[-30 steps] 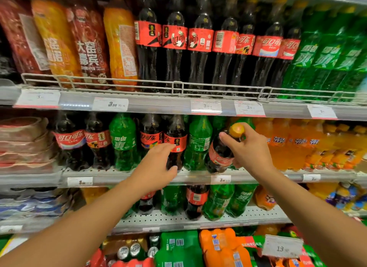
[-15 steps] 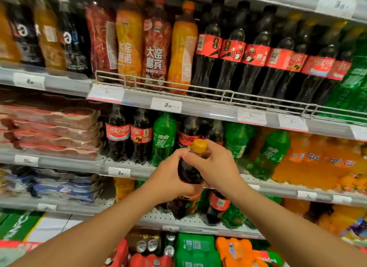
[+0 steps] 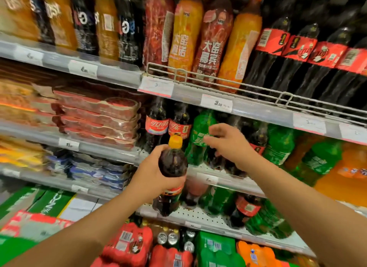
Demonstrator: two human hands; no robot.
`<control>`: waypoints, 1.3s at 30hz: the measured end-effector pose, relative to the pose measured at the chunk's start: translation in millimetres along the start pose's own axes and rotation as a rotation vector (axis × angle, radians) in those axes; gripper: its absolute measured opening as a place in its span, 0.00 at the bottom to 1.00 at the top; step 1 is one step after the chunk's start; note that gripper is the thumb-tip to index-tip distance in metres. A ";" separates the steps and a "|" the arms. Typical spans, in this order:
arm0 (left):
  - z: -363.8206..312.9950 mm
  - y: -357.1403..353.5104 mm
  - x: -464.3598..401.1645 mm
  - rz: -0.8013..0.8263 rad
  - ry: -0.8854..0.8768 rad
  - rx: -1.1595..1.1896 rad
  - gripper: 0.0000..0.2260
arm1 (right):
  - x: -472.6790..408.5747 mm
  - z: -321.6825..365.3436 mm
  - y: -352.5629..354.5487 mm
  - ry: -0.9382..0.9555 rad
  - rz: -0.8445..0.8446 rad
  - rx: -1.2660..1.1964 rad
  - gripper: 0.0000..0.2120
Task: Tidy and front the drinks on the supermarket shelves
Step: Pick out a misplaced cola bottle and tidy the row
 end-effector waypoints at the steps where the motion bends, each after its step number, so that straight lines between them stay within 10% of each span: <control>1: 4.0 7.2 0.1 -0.011 0.004 -0.013 0.33 | -14.8 -0.9 5.1 0.011 -0.136 0.066 0.21; 13: 25.3 36.8 -12.0 -0.034 0.021 -0.018 0.36 | -82.0 4.8 -23.6 -0.174 -0.298 0.353 0.37; 21: 20.5 19.6 -9.1 0.013 -0.001 -0.004 0.34 | -29.5 -0.6 -22.9 -0.110 -0.301 0.102 0.14; 39: -21.5 -32.7 21.3 0.131 -0.063 0.016 0.36 | 70.0 -29.9 65.9 -0.076 -0.430 -0.206 0.06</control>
Point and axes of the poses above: each hand's wrist, its own x-axis away from the middle knuckle, its own y-axis out of the back of the hand, z = x × y, the point moved 7 cm from there along -x, towards the middle knuckle, and after that the axes turned 12 degrees about -z, right-handed, at the moved point
